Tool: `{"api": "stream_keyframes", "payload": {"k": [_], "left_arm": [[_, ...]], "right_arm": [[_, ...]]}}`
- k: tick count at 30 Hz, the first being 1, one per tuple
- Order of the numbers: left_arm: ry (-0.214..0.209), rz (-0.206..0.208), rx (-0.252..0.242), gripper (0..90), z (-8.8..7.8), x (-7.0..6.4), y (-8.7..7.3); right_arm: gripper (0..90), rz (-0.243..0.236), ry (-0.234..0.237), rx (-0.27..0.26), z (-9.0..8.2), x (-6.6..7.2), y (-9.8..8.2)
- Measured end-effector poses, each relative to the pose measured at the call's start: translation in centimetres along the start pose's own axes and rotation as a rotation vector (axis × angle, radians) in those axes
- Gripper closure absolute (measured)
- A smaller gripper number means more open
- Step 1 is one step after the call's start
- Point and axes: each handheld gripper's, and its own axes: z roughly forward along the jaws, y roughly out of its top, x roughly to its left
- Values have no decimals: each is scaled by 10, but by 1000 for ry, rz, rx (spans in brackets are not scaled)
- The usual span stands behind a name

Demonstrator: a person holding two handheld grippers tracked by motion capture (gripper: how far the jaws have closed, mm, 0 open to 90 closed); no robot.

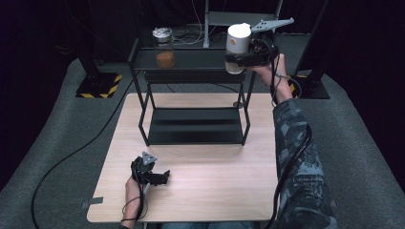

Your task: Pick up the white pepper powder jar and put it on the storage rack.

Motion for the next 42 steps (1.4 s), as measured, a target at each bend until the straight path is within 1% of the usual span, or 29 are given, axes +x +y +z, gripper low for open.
{"api": "stream_keyframes", "payload": {"k": [2,7,13,21,27,33,36,39,42], "left_arm": [[0,0,0,13,0,0,0],[-1,1,0,13,0,0,0],[-2,2,0,13,0,0,0],[-4,4,1,13,0,1,0],[-4,4,1,13,0,0,0],[-3,4,1,13,0,0,0],[-4,4,1,13,0,0,0],[-5,4,1,13,0,1,0],[-5,5,1,13,0,1,0]], "right_arm": [[299,5,-9,6,3,-1,3],[299,21,-14,6,10,-6,7],[299,24,-27,28,19,-9,15],[299,46,-54,39,25,-13,21],[299,68,-63,43,29,-17,19],[299,82,-61,56,36,-19,19],[299,90,-66,57,41,-20,17],[299,103,-73,70,46,-20,17],[299,114,-63,57,47,-23,14]]}}
